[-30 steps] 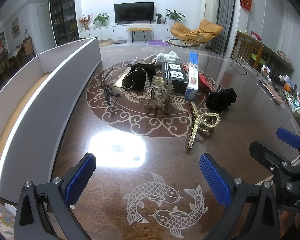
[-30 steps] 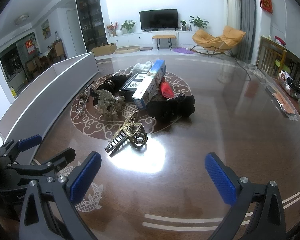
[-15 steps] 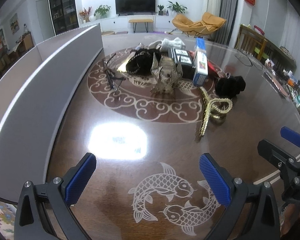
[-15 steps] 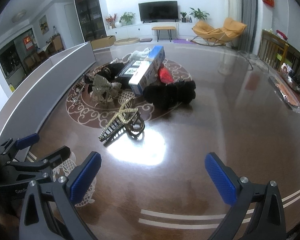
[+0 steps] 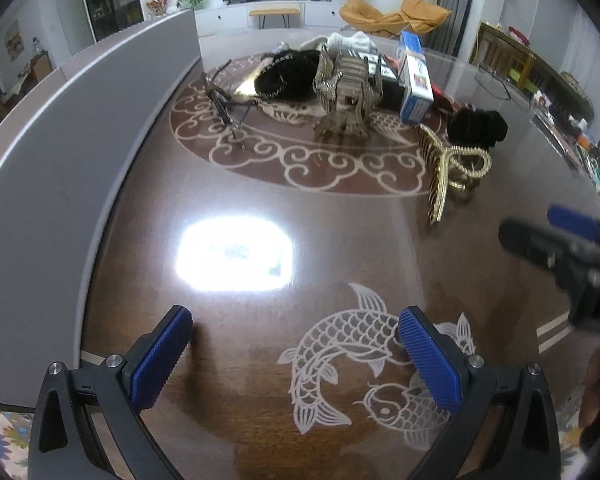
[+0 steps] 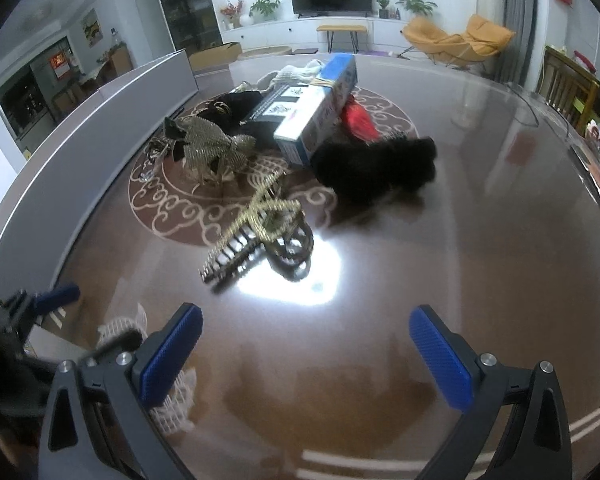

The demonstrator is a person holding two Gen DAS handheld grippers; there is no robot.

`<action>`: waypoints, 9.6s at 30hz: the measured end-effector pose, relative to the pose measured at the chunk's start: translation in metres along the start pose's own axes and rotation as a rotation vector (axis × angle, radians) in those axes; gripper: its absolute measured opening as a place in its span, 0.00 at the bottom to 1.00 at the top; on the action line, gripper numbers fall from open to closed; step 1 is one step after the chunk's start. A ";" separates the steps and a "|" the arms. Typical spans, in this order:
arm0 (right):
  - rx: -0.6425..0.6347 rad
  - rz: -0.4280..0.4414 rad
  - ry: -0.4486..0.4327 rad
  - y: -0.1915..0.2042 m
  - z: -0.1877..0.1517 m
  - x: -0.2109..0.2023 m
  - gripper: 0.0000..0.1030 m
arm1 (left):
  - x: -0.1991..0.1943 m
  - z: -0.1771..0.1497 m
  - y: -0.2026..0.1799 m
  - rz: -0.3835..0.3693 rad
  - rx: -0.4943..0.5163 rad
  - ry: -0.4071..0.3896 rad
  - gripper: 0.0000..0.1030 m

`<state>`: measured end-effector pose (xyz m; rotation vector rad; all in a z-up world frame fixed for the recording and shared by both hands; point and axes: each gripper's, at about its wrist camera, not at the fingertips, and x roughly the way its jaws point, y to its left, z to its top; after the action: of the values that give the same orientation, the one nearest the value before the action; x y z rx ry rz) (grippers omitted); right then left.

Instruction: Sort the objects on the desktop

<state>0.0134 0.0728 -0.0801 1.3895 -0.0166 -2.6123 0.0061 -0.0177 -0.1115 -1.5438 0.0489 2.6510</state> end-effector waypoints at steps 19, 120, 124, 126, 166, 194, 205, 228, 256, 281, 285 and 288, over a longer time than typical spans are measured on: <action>0.052 -0.188 0.020 -0.095 -0.022 0.005 1.00 | 0.018 0.045 -0.056 -0.240 0.047 0.046 1.00; 0.064 -0.178 -0.020 -0.106 -0.020 0.010 1.00 | 0.027 0.038 -0.002 -0.040 0.098 -0.078 1.00; 0.064 -0.178 -0.020 -0.106 -0.020 0.010 1.00 | 0.027 0.038 -0.002 -0.041 0.098 -0.079 1.00; 0.064 -0.178 -0.020 -0.106 -0.020 0.010 1.00 | 0.027 0.038 -0.002 -0.041 0.099 -0.079 1.00; 0.072 -0.182 -0.023 -0.111 -0.017 0.012 1.00 | 0.027 0.037 -0.003 -0.038 0.099 -0.082 1.00; 0.228 0.038 -0.098 -0.103 0.036 0.011 1.00 | 0.026 0.037 -0.003 -0.038 0.099 -0.087 1.00; 0.130 -0.038 0.018 -0.052 0.106 0.090 0.87 | 0.025 0.039 -0.003 -0.038 0.100 -0.088 1.00; 0.076 0.142 -0.086 -0.098 0.002 0.021 0.95 | 0.028 0.043 -0.002 -0.041 0.100 -0.089 1.00; -0.101 0.061 -0.001 -0.046 0.012 0.043 0.38 | 0.021 0.032 0.001 -0.036 0.177 -0.089 1.00; -0.073 0.228 -0.014 -0.010 0.036 -0.016 0.33 | -0.080 0.054 0.029 -0.204 0.012 -0.240 0.45; -0.139 0.316 -0.063 0.047 0.069 -0.039 0.33 | -0.120 0.071 0.073 -0.189 -0.022 -0.310 0.45; -0.199 0.414 -0.087 0.105 0.098 -0.051 0.33 | -0.140 0.083 0.126 -0.130 -0.071 -0.338 0.45</action>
<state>-0.0231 -0.0295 0.0267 1.0722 -0.0497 -2.2584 -0.0067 -0.1442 0.0496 -1.0535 -0.1604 2.7909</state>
